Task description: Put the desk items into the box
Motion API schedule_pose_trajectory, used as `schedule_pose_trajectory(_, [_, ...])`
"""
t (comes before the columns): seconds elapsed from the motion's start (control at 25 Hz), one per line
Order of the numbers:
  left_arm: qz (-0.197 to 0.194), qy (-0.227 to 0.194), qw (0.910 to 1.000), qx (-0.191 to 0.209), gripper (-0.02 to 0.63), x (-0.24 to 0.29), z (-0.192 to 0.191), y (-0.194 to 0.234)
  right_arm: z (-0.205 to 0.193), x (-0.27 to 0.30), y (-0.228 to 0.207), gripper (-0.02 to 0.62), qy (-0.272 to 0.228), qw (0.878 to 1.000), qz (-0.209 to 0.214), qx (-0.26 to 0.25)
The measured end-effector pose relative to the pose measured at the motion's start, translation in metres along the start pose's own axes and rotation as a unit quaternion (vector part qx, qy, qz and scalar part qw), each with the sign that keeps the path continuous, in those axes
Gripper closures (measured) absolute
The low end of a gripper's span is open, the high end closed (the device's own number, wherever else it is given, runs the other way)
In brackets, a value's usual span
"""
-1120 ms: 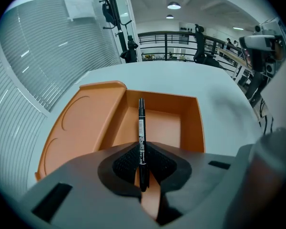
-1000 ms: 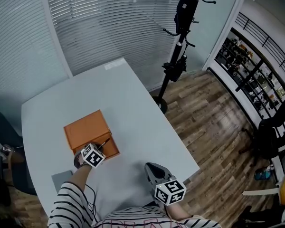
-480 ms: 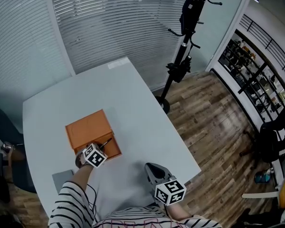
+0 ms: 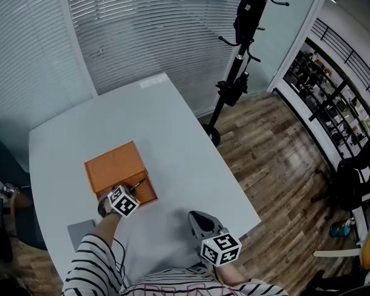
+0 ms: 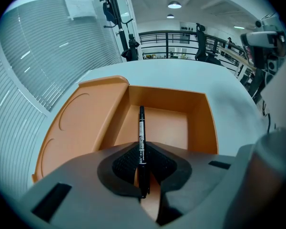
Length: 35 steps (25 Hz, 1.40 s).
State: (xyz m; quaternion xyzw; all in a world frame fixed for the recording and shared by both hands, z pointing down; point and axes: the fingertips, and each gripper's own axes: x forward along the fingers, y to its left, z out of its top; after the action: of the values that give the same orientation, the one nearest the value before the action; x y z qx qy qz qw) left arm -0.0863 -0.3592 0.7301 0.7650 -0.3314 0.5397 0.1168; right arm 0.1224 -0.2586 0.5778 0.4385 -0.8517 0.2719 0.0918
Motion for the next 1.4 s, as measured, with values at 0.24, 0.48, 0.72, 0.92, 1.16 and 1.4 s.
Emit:
schedule_pose_trajectory(0.24, [0.003, 0.0, 1.0, 0.004, 0.552, 0.002, -0.001, 0.002, 0.0, 0.0, -0.002, 0.568, -0.002, 1.0, -0.003, 0.002])
schedule_pose_trajectory(0.48, [0.016, 0.0, 0.9998, 0.011, 0.552, 0.0, -0.001, 0.004, 0.002, -0.004, -0.002, 0.568, -0.004, 1.0, -0.007, 0.001])
schedule_pose_trajectory(0.72, [0.037, -0.028, 0.9988, 0.014, 0.552, -0.012, 0.007, 0.01, 0.002, -0.008, -0.002, 0.568, -0.006, 1.0, -0.01, -0.002])
schedule_pose_trajectory(0.92, [0.048, -0.062, 0.9969, 0.003, 0.552, -0.027, 0.015, 0.01, 0.002, -0.013, 0.004, 0.568, -0.008, 1.0, -0.008, -0.006])
schedule_pose_trajectory(1.16, [0.063, -0.103, 0.9926, -0.011, 0.552, -0.049, 0.026, 0.011, 0.002, -0.017, 0.013, 0.568, -0.008, 1.0, -0.003, -0.015])
schedule_pose_trajectory(1.4, [0.076, -0.143, 0.9866, -0.025, 0.552, -0.074, 0.031, 0.009, 0.003, -0.023, 0.021, 0.568, -0.006, 1.0, -0.003, -0.027])
